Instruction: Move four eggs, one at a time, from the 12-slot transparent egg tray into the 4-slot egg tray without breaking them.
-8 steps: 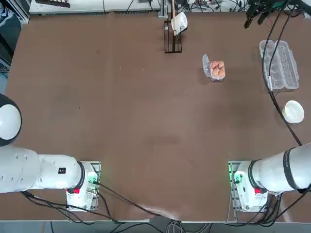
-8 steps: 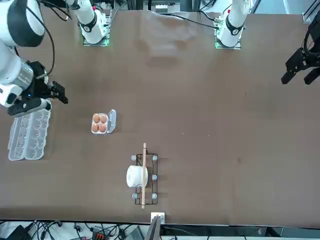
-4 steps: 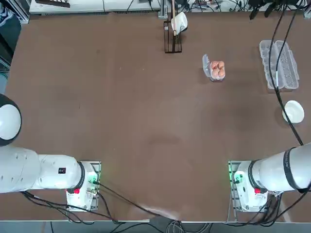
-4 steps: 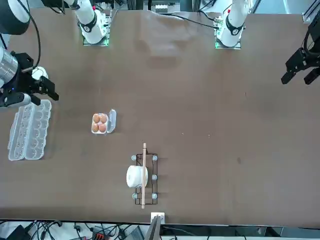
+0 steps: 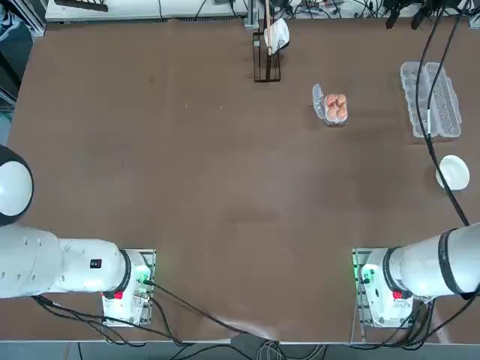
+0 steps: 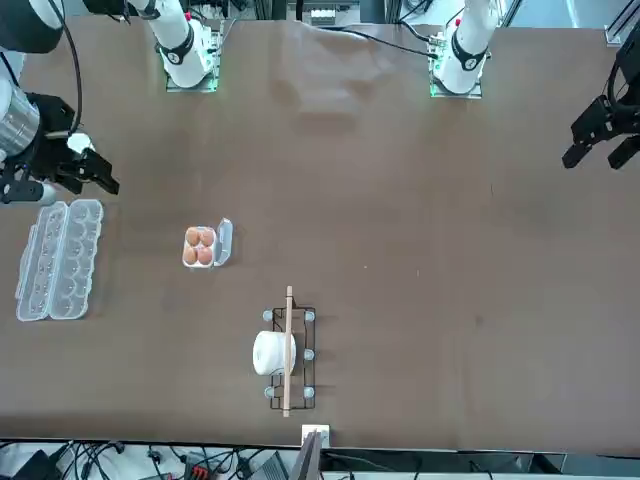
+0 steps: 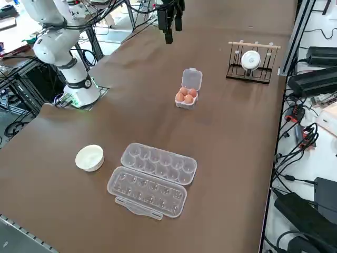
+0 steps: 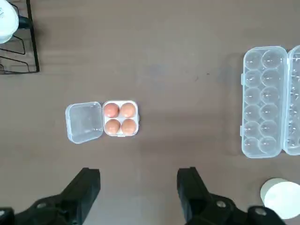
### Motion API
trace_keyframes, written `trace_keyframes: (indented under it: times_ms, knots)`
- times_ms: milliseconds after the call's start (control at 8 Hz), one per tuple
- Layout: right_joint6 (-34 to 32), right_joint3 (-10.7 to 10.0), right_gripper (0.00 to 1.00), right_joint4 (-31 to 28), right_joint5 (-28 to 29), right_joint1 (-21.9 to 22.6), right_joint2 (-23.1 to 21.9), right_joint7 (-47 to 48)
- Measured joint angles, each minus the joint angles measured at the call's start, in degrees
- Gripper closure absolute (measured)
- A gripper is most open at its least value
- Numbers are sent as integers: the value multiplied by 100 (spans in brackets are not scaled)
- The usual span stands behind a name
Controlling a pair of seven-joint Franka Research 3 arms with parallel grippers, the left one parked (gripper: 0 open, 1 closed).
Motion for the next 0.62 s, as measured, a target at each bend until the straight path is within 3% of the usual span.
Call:
trace_keyframes:
  times_ms: [625]
  knots:
    - [-305,11,0,26,-3,124,-134,14]
